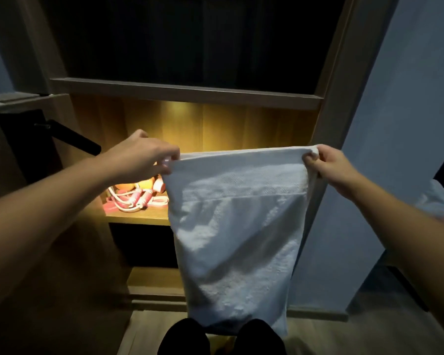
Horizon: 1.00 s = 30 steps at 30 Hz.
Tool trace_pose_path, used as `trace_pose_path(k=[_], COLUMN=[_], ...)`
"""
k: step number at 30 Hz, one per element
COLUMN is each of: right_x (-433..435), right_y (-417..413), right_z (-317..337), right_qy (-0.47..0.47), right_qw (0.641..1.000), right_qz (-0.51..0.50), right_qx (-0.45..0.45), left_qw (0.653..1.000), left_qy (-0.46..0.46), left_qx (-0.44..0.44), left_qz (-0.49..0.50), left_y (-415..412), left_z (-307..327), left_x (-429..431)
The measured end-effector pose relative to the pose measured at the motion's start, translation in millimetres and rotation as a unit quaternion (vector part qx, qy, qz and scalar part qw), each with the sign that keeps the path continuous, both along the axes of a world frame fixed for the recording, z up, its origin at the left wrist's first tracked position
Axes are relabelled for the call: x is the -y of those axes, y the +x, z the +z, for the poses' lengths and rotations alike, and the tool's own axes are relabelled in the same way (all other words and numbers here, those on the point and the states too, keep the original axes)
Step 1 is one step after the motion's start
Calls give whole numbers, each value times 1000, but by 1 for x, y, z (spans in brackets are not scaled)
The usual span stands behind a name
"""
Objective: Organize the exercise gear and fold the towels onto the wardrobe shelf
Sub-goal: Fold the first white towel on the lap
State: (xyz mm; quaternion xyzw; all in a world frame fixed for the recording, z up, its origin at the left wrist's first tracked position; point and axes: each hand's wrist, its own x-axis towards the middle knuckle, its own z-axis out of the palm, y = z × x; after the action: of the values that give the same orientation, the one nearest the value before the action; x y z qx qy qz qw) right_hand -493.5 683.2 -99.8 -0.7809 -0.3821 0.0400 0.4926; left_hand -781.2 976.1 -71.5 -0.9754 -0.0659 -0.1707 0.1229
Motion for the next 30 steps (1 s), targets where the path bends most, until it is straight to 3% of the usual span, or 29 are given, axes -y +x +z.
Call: trace_pose_path(k=[2, 5, 6, 8, 9, 10, 11, 14, 15, 17, 18, 19, 22, 23, 26, 30], right_x=[-4, -11, -13, -19, -20, -21, -22, -20, -22, -28, -29, -31, -27, -27, -32, -31], right_y=[-3, -7, -6, -14, -14, -13, -13, -14, -16, -23, -23, -23, -24, -24, -32, -37], right_z=[3, 20, 23, 20, 15, 14, 17, 16, 14, -5, -15, -16, -16, -18, -42, -41], right_qy=[10, 173, 159, -49, -131, -141, -112, 76, 55, -150, -197, -179, 17, 23, -188, -71], right_qw=[1000, 974, 973, 992, 988, 987, 990, 979, 979, 976, 971, 975, 976, 976, 970, 987], right_qz=[-6, -79, -90, -55, -29, -26, -42, -137, -140, -86, -67, -74, -165, -167, -92, -115], right_qx=[18, 127, 143, 107, 81, 78, 79, 129, 135, 129, 116, 109, 139, 141, 122, 87], left_qw=[1000, 971, 970, 990, 980, 974, 976, 976, 976, 982, 973, 970, 975, 974, 965, 971], left_qy=[-25, -48, -46, -38, -38, -26, 1, 86, 82, 56, 58, 66, 80, 77, 58, 22], left_qx=[-3, 232, 235, 30, -73, -98, -75, 139, 145, -29, -97, -88, 84, 88, -91, -24], left_qz=[9, 22, 47, 132, 180, 200, 202, 146, 141, 177, 204, 215, 188, 195, 238, 236], left_y=[1, 8, 9, 15, 19, 21, 23, 23, 23, 23, 24, 25, 24, 22, 23, 22], left_z=[2, 14, 17, 15, 13, 15, 17, 20, 17, 4, -2, -1, -4, -7, -30, -33], left_x=[1, -3, 0, 5, 6, 7, 5, 0, 3, 12, 14, 13, -1, -2, 5, -7])
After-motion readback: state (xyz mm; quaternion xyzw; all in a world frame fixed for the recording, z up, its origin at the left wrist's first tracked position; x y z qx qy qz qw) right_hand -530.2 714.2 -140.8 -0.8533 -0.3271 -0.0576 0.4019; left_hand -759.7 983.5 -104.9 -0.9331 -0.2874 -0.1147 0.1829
